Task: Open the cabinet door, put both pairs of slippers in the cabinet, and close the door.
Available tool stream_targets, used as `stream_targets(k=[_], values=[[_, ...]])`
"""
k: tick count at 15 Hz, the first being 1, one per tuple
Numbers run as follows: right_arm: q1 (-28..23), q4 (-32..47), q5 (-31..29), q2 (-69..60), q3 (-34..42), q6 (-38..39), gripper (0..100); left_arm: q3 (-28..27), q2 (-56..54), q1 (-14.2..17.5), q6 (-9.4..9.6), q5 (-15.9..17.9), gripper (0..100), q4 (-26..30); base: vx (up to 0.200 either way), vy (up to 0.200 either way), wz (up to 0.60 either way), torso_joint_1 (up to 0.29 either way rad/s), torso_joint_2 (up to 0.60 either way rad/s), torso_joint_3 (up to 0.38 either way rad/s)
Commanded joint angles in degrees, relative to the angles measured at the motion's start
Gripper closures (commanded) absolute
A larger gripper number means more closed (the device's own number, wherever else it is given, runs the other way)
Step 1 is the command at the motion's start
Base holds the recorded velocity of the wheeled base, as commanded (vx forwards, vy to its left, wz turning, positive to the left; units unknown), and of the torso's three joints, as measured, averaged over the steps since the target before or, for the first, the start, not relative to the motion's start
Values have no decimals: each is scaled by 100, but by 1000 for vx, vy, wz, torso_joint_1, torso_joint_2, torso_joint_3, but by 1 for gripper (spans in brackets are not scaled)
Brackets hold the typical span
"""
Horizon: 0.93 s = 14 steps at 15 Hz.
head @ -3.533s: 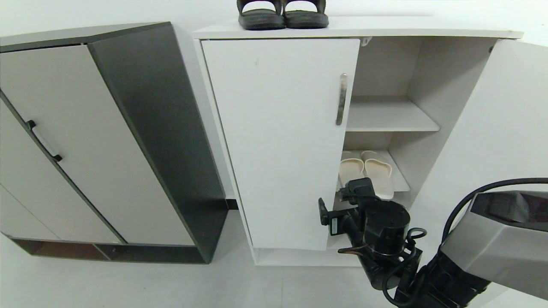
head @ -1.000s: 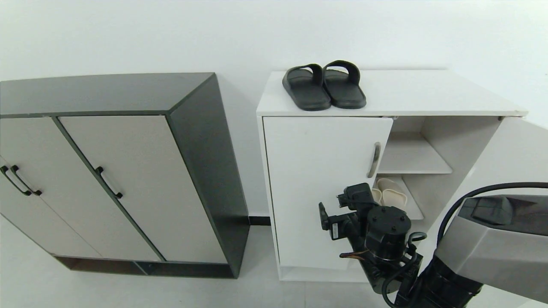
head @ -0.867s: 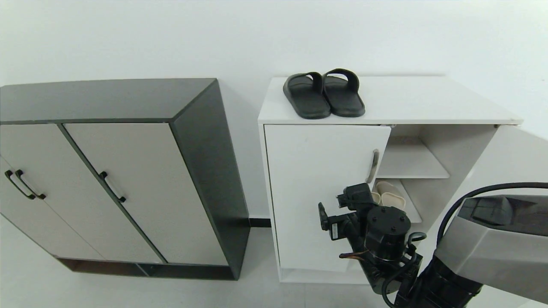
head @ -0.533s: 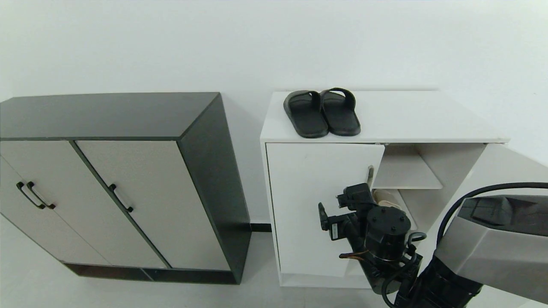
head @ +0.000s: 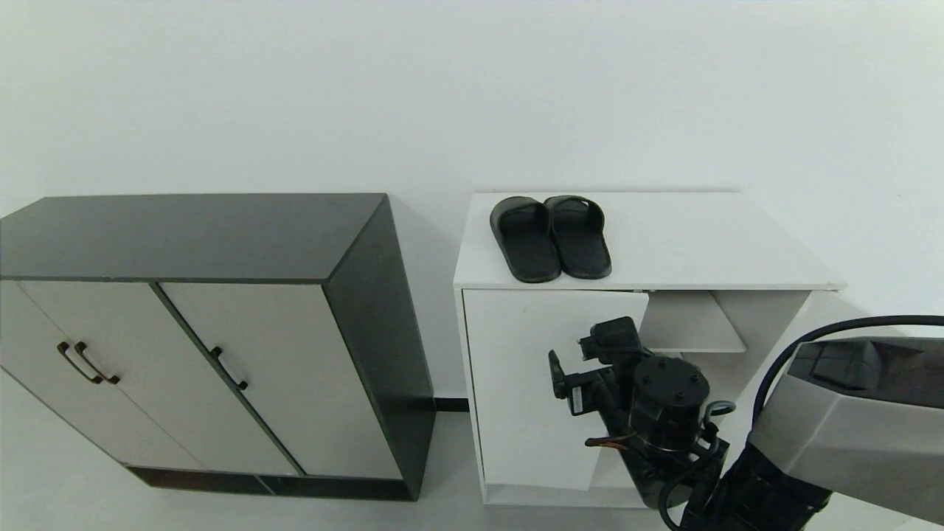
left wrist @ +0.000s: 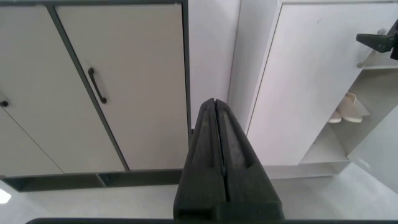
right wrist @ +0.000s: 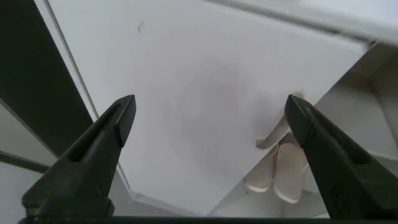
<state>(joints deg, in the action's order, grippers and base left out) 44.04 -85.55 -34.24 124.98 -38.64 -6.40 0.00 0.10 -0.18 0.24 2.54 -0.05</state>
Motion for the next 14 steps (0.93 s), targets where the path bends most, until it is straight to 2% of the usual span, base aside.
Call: stream_targets(k=[1,3,5,9,11,14], values=[[-1,-163,172,18,191,-177,0,0,8,1,2,1,100,14,0,0,0,159,-369,-203],[8,-242,208,-52,199,-423,0,0,8,1,2,1,100,5,0,0,0,73,-151,-90],[113,619,181,-527,-231,-538,0,0,8,1,11,1,100,5,0,0,0,16,-33,-13],[-45,2289,111,-923,-1532,130,0,0,8,1,11,1,100,5,0,0,0,0,0,0],[-71,2834,102,-914,-2103,350,0,0,8,1,20,1,100,5,0,0,0,0,0,0],[-194,3396,102,-1019,-2481,455,0,0,8,1,20,1,100,14,0,0,0,0,0,0]])
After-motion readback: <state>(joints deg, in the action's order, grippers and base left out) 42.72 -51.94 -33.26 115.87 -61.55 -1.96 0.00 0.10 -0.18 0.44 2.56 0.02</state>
